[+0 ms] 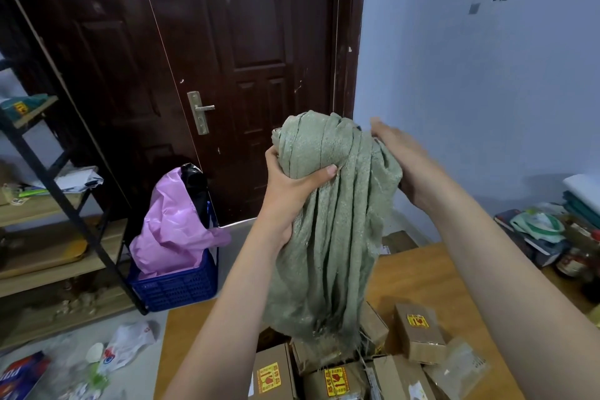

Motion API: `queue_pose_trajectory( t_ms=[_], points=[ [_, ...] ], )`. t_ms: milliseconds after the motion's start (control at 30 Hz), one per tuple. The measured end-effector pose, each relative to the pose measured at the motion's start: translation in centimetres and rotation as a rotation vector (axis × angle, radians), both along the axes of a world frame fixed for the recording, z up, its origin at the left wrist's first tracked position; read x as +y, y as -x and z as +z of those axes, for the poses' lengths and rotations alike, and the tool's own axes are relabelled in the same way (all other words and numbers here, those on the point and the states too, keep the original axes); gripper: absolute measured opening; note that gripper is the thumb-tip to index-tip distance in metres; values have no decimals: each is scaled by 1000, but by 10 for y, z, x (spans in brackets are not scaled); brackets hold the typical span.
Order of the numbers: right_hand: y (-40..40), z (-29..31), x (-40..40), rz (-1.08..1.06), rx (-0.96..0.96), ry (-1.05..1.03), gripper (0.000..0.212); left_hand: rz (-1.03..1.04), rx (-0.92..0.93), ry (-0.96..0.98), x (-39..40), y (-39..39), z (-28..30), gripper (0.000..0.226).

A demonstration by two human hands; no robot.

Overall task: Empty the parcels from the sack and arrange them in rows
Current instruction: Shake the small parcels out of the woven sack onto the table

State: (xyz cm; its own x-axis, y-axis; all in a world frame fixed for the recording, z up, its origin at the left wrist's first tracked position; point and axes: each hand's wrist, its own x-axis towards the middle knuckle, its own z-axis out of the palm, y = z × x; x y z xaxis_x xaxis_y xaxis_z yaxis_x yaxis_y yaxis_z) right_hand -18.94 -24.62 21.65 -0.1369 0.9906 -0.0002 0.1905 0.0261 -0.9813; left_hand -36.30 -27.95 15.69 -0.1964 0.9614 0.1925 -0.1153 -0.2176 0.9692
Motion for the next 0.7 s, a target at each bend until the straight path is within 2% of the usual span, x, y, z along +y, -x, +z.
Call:
queue_pose_trajectory(
  t_ms=[33, 100, 200, 267, 333, 400, 467, 567, 700],
  points=[
    [1, 0, 1, -47, 16, -45, 51, 19, -13, 26, 0, 1, 0, 86],
    [4, 0, 1, -4, 61, -146, 62, 34, -39, 66, 3, 3, -2, 87],
    [7, -2, -8, 205, -123, -255, 70, 46, -32, 83, 4, 2, -3, 87],
    [7, -8, -10, 333, -246, -275, 88, 67, -31, 85, 5, 0, -2, 87],
    [9, -16, -6, 350, -267, -291, 109, 68, -39, 96, 6, 0, -2, 87],
    [9, -23, 1, 349, -268, -294, 118, 45, -22, 110, 5, 2, -2, 91],
    [10, -26, 4, 358, -261, -299, 109, 18, 29, 118, 3, 4, -4, 91],
    [7, -28, 6, 312, -208, -305, 88, -51, 62, 133, 1, 10, -6, 80],
    [3, -26, 7, 211, -115, -266, 72, -140, 107, 122, 2, 18, -12, 91]
  ],
)
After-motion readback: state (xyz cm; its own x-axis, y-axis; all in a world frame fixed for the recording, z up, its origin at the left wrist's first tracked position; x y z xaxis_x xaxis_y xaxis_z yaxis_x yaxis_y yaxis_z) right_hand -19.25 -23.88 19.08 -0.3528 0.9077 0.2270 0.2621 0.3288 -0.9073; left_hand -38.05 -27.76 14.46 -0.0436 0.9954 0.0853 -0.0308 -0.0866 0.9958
